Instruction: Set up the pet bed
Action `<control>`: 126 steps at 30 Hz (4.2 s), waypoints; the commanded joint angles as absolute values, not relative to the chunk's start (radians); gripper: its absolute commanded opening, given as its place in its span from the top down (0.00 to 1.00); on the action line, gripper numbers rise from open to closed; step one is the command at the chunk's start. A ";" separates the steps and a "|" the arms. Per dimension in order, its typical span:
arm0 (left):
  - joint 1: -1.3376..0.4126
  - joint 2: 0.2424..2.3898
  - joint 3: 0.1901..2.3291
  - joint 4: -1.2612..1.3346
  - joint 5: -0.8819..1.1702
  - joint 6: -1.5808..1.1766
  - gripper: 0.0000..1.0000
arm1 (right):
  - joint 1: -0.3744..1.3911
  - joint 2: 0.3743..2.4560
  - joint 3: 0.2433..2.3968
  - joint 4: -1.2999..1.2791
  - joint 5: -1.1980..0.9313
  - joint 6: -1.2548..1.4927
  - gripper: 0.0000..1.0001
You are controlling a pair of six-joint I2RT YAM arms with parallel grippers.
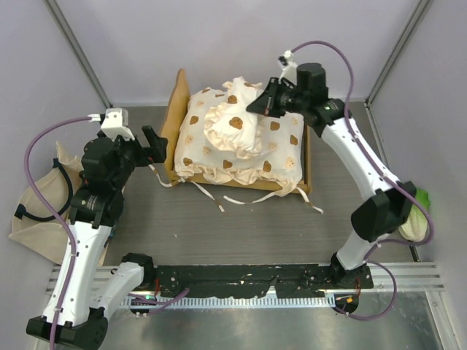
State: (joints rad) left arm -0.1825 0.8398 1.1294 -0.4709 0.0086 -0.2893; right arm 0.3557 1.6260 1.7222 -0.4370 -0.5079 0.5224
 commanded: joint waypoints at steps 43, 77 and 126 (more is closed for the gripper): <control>-0.184 0.830 1.123 -0.500 -0.029 -0.250 0.00 | 0.799 1.812 1.916 -0.660 0.434 0.577 0.46; -0.184 0.816 1.120 -0.523 -0.046 -0.224 0.00 | 0.830 1.813 1.836 -0.548 0.612 0.535 0.45; -0.183 0.779 1.190 -0.591 -0.090 -0.184 0.00 | 0.746 2.241 2.533 -0.627 0.177 0.402 0.99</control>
